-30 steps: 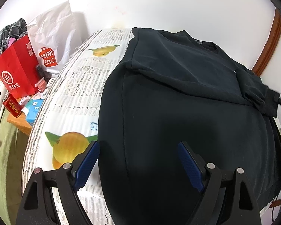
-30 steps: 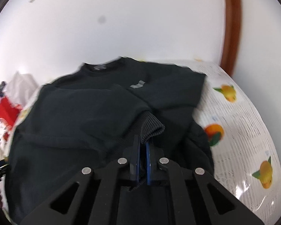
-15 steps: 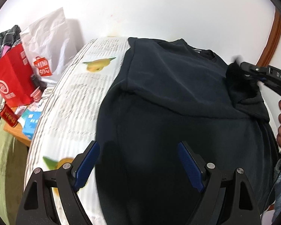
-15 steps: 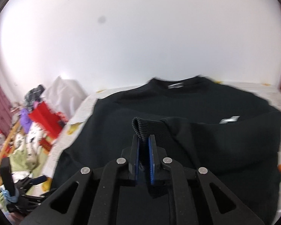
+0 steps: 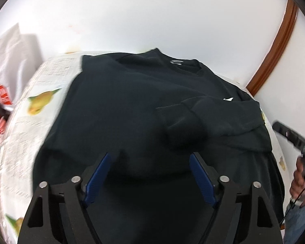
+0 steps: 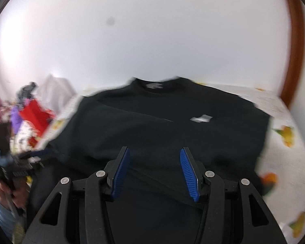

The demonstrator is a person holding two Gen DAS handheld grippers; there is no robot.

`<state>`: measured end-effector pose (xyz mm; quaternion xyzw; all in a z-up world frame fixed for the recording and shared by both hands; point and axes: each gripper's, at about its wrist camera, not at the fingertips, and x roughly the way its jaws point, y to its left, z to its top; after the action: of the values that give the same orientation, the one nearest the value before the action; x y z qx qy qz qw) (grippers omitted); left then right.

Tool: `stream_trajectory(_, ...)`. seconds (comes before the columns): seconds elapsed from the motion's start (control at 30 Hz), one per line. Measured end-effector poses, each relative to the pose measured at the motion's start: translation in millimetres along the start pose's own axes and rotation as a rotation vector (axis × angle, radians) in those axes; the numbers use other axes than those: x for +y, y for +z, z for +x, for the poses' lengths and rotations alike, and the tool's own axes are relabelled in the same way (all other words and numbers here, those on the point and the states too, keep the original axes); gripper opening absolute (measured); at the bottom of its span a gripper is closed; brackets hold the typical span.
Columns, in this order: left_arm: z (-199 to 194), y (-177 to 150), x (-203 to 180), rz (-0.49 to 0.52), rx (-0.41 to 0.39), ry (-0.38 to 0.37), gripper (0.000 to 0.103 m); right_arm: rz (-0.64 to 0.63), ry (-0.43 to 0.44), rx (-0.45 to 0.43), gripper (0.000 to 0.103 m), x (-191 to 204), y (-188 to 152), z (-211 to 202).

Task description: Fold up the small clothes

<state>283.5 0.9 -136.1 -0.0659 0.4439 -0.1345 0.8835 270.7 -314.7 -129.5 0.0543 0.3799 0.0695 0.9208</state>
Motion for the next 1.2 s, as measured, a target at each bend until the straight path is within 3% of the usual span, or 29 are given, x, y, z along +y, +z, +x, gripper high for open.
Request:
stream_trajectory(0.27, 59, 23, -21, 0.000, 0.063, -0.058, 0.056, 0.070, -0.105, 0.017, 0.051, -61, -32, -15)
stream_trajectory(0.43, 74, 24, -27, -0.008, 0.064, -0.058, 0.055, 0.104, -0.133, 0.021, 0.051, -80, -45, -20)
stream_trajectory(0.5, 76, 23, -33, 0.011, 0.054, -0.040, 0.048, 0.118, -0.136, 0.028, 0.051, -85, -49, -19)
stream_trajectory(0.57, 76, 22, -38, 0.026, 0.049, -0.052, 0.030, 0.131, -0.136, 0.034, 0.051, -86, -51, -18)
stream_trajectory(0.6, 76, 21, -39, 0.028, 0.053, -0.049, 0.029, 0.137, -0.137, 0.039, 0.051, -87, -52, -16)
stream_trajectory(0.67, 73, 21, -42, 0.038, 0.039, -0.014, 0.015, 0.146, -0.144, 0.047, 0.051, -88, -53, -13)
stream_trajectory(0.83, 62, 24, -34, 0.010, 0.028, -0.024, 0.011, 0.153, -0.149, 0.047, 0.051, -83, -52, -17)
stream_trajectory(1.0, 30, 31, -26, 0.003, -0.050, -0.028, 0.011, 0.127, -0.162, 0.047, 0.051, -74, -50, -20)
stream_trajectory(1.2, -13, 46, 6, -0.007, -0.170, 0.107, 0.010, 0.102, -0.173, 0.034, 0.051, -66, -29, -15)
